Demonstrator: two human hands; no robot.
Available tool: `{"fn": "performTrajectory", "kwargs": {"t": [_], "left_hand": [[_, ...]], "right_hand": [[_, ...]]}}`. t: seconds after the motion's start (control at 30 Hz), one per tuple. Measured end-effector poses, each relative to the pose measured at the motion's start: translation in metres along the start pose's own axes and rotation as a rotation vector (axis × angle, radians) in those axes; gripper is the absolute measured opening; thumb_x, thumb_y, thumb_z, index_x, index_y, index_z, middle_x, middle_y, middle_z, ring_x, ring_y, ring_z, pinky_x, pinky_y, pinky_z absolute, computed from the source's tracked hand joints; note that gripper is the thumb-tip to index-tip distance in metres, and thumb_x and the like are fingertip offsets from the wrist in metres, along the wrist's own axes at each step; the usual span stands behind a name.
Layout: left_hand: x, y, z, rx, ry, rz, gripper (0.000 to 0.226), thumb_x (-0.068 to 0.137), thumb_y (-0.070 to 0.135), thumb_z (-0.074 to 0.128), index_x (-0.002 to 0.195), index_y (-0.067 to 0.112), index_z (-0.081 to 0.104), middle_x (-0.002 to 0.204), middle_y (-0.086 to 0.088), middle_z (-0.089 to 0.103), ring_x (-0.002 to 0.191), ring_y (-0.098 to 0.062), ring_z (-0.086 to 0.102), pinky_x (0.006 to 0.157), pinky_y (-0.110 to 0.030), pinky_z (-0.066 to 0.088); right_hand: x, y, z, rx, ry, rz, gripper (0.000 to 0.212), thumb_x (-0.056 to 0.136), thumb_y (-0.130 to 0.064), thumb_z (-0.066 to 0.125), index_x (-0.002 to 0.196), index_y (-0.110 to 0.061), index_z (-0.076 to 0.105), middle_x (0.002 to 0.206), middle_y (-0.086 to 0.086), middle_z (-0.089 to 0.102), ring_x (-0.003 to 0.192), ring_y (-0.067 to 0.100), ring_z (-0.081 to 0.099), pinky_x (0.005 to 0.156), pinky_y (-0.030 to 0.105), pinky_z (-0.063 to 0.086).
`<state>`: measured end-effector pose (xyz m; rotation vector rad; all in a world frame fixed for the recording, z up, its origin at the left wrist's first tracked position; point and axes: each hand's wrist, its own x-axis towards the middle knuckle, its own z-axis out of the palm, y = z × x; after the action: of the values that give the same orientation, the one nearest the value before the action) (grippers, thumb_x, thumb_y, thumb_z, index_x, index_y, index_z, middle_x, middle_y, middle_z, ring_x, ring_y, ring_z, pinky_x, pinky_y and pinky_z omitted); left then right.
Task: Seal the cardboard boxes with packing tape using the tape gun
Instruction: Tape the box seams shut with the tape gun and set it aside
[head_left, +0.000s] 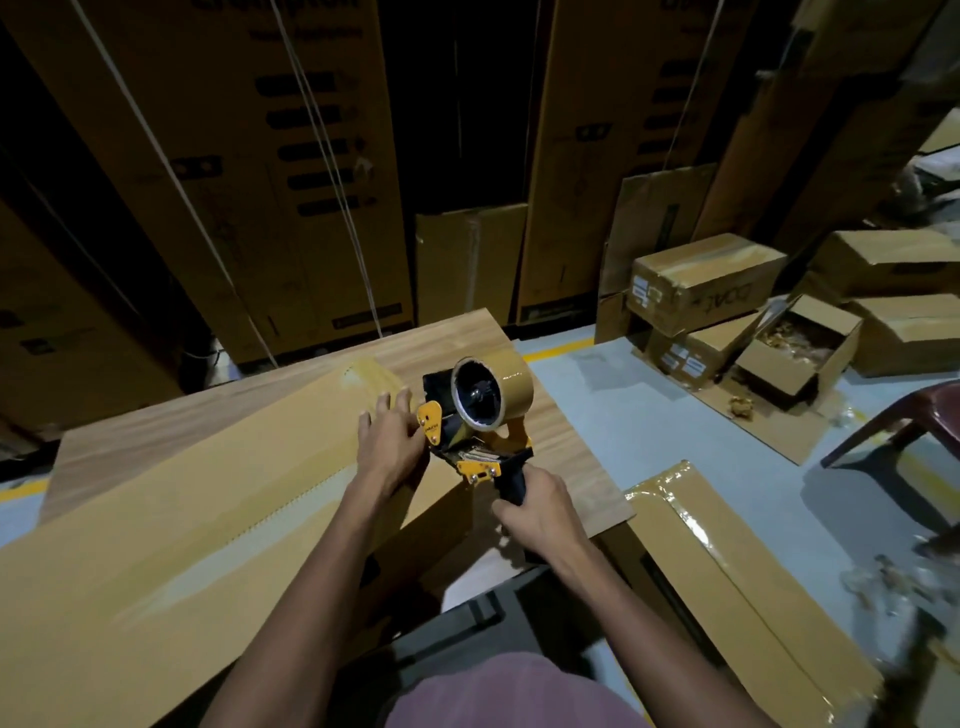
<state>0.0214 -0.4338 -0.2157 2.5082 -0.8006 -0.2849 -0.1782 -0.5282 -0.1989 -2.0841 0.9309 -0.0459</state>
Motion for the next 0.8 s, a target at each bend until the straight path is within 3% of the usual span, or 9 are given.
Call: {"fn": "performTrajectory", "kwargs": {"t": [0.07, 0.17, 0.23, 0.3, 0.4, 0.47, 0.6, 0.67, 0.8], "left_hand": [[0.002, -0.003, 0.001, -0.032, 0.001, 0.001, 0.04, 0.104, 0.021, 0.05, 0.134, -0.005, 0.058, 0.163, -0.019, 0.028, 0.154, -0.036, 0.015, 0.125, -0.053, 0.006], [0.004, 0.0, -0.003, -0.067, -0.008, -0.032, 0.049, 0.099, 0.007, 0.054, 0.146, -0.004, 0.045, 0.163, -0.024, 0.024, 0.154, -0.038, 0.013, 0.125, -0.051, 0.005], [0.005, 0.0, -0.002, -0.078, -0.011, -0.07, 0.054, 0.096, 0.004, 0.059, 0.149, -0.001, 0.044, 0.164, -0.025, 0.018, 0.154, -0.04, 0.011, 0.126, -0.05, 0.003], [0.006, -0.002, 0.0, -0.081, -0.016, -0.075, 0.044, 0.096, 0.008, 0.064, 0.138, 0.0, 0.056, 0.165, -0.023, 0.018, 0.154, -0.039, 0.01, 0.125, -0.051, 0.002], [0.005, -0.003, 0.0, -0.076, 0.015, -0.016, 0.028, 0.098, 0.013, 0.063, 0.123, 0.001, 0.067, 0.165, -0.018, 0.024, 0.155, -0.034, 0.012, 0.124, -0.048, 0.0], [0.004, -0.006, 0.003, -0.074, 0.027, -0.002, 0.032, 0.101, 0.018, 0.058, 0.127, 0.001, 0.064, 0.165, -0.014, 0.026, 0.155, -0.032, 0.013, 0.124, -0.048, 0.0], [0.004, -0.007, 0.003, -0.025, 0.014, -0.002, 0.035, 0.102, 0.021, 0.056, 0.131, 0.003, 0.061, 0.164, -0.011, 0.03, 0.154, -0.031, 0.014, 0.124, -0.053, 0.003], [-0.006, 0.004, 0.002, -0.006, 0.01, -0.034, 0.044, 0.101, 0.015, 0.056, 0.142, 0.004, 0.052, 0.164, -0.016, 0.028, 0.154, -0.034, 0.013, 0.125, -0.055, 0.003], [-0.036, 0.022, 0.011, -0.052, 0.019, -0.032, 0.062, 0.101, 0.01, 0.051, 0.159, 0.011, 0.029, 0.166, -0.02, 0.018, 0.154, -0.038, 0.008, 0.124, -0.052, 0.001]], "right_hand": [[0.002, 0.0, 0.0, 0.013, 0.008, 0.008, 0.013, 0.089, -0.017, 0.071, 0.099, -0.016, 0.063, 0.091, 0.001, 0.068, 0.088, 0.021, 0.066, 0.07, 0.029, 0.055], [0.002, -0.001, -0.001, -0.01, 0.018, -0.018, 0.011, 0.092, -0.014, 0.069, 0.095, -0.017, 0.059, 0.083, -0.006, 0.063, 0.072, 0.011, 0.062, 0.051, 0.011, 0.044], [0.002, 0.0, -0.002, -0.086, 0.031, -0.05, 0.011, 0.091, -0.018, 0.069, 0.092, -0.015, 0.058, 0.083, -0.001, 0.062, 0.069, 0.011, 0.059, 0.051, 0.018, 0.046], [0.0, 0.002, -0.003, -0.153, 0.018, -0.045, 0.014, 0.089, -0.022, 0.069, 0.092, -0.013, 0.059, 0.085, 0.004, 0.064, 0.075, 0.02, 0.061, 0.065, 0.035, 0.054], [-0.007, 0.01, -0.007, -0.191, 0.036, -0.038, 0.015, 0.088, -0.023, 0.069, 0.087, -0.015, 0.056, 0.08, 0.001, 0.061, 0.075, 0.023, 0.058, 0.064, 0.034, 0.047], [-0.015, 0.015, -0.011, -0.201, 0.053, -0.041, 0.015, 0.087, -0.021, 0.069, 0.085, -0.016, 0.056, 0.078, 0.0, 0.06, 0.073, 0.023, 0.056, 0.062, 0.032, 0.041], [-0.02, 0.017, -0.005, -0.137, 0.055, -0.002, 0.011, 0.086, -0.017, 0.07, 0.09, -0.014, 0.061, 0.087, 0.006, 0.067, 0.08, 0.026, 0.063, 0.069, 0.035, 0.053], [-0.018, 0.018, -0.004, -0.092, 0.052, 0.027, 0.013, 0.084, -0.014, 0.072, 0.094, -0.011, 0.064, 0.089, 0.008, 0.067, 0.083, 0.027, 0.065, 0.072, 0.037, 0.057], [-0.018, 0.024, -0.003, 0.061, -0.008, 0.13, 0.015, 0.085, -0.011, 0.077, 0.089, -0.014, 0.063, 0.084, 0.001, 0.067, 0.077, 0.018, 0.064, 0.059, 0.023, 0.049]]}}
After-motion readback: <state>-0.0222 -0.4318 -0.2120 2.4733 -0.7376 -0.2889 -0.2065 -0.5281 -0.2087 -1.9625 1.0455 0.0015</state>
